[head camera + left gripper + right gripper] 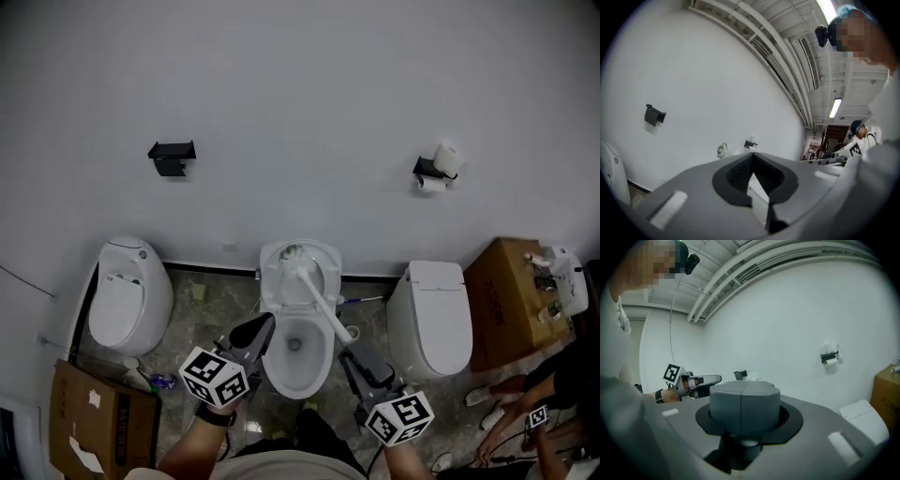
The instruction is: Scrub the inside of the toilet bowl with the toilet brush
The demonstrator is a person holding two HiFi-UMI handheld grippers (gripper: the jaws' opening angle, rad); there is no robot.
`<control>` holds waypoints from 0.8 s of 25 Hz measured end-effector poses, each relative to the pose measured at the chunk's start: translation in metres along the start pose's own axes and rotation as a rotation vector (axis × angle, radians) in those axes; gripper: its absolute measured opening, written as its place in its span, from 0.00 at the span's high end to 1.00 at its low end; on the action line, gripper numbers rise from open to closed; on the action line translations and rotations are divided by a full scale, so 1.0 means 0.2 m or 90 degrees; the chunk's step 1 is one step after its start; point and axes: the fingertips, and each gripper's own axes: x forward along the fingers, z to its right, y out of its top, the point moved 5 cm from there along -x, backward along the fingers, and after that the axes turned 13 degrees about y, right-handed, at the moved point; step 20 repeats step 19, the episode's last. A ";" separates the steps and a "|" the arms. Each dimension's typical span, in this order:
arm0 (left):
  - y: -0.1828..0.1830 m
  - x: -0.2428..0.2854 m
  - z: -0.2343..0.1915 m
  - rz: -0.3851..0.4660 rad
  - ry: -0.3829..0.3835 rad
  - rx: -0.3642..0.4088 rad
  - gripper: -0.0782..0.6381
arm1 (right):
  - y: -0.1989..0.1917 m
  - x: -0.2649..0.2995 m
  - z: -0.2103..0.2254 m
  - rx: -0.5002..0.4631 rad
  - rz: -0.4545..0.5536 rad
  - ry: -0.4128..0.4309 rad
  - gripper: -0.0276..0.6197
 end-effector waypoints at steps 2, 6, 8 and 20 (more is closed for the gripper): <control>0.04 0.00 0.00 0.013 0.000 0.006 0.89 | 0.04 0.01 -0.02 -0.013 0.005 -0.001 0.70; 0.08 -0.03 0.00 0.032 0.003 0.018 0.89 | 0.07 0.02 -0.05 -0.039 0.011 -0.002 0.70; 0.09 -0.04 0.01 0.036 0.000 0.022 0.89 | 0.07 0.01 -0.06 -0.042 0.012 -0.002 0.70; 0.08 -0.05 0.03 0.043 -0.001 0.015 0.89 | 0.12 -0.02 -0.06 -0.054 0.019 -0.009 0.70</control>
